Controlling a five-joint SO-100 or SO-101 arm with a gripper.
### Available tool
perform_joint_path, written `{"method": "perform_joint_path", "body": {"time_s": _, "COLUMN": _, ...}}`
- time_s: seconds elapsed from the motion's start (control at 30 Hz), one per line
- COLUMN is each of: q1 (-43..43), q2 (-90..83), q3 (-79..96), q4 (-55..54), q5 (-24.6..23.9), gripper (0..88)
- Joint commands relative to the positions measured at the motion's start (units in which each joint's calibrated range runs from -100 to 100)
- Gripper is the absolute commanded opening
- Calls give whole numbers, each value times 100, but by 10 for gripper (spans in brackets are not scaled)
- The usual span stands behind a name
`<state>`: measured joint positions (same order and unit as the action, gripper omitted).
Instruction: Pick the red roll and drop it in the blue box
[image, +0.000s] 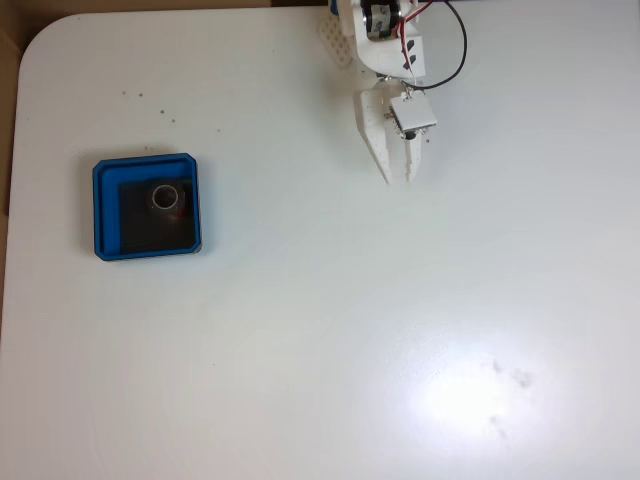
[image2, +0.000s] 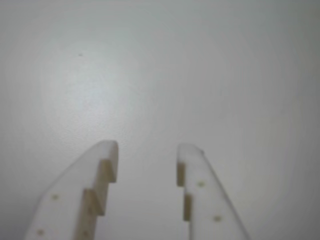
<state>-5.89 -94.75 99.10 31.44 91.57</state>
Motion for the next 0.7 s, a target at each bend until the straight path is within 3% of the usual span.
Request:
{"method": "perform_joint_path", "body": {"time_s": 0.0, "q1": -90, "q2": -82, "q3": 81, "q4": -34, "q5": -33, "gripper": 110}}
{"method": "perform_joint_path", "body": {"time_s": 0.27, "q1": -61, "q2": -425, "q3": 72, "q4": -34, "q5": -42, "gripper": 110}}
{"method": "perform_joint_path", "body": {"time_s": 0.67, "q1": 691, "q2": -433, "q3": 72, "q4": -34, "q5": -42, "gripper": 110}}
